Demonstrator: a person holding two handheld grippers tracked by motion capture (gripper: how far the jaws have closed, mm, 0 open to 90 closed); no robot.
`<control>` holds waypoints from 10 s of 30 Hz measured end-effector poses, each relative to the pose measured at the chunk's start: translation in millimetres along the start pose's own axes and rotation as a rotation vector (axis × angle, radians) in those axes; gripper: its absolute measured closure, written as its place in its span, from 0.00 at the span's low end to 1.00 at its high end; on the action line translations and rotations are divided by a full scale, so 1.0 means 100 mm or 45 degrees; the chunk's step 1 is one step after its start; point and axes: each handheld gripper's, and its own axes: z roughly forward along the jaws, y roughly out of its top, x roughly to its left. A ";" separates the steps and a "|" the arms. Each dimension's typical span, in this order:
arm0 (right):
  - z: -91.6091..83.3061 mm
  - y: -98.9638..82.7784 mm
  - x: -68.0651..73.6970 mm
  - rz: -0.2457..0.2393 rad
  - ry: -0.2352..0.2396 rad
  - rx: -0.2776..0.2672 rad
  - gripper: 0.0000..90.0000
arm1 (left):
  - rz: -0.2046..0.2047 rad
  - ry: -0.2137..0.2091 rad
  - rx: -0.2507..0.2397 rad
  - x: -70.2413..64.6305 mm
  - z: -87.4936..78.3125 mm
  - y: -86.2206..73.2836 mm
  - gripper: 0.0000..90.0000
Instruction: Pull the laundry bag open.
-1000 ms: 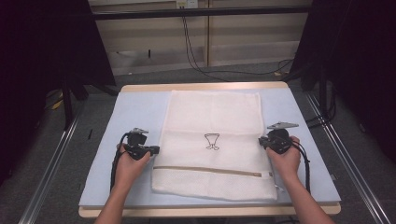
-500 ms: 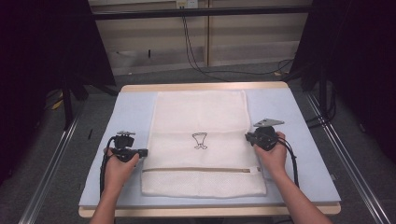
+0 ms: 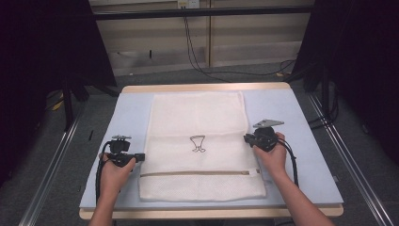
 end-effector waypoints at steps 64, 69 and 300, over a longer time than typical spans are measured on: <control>-0.83 -0.56 0.24 -0.126 0.159 -0.126 1.00 | 0.227 -0.516 0.127 -1.72 0.54 0.32 0.62; -0.83 -0.57 0.26 -0.142 0.171 -0.122 1.00 | 0.235 -0.564 0.161 -1.85 0.55 0.32 0.62; -0.77 -0.79 0.37 -0.250 0.273 -0.020 1.00 | -0.232 -0.637 0.342 -0.83 0.24 0.02 0.97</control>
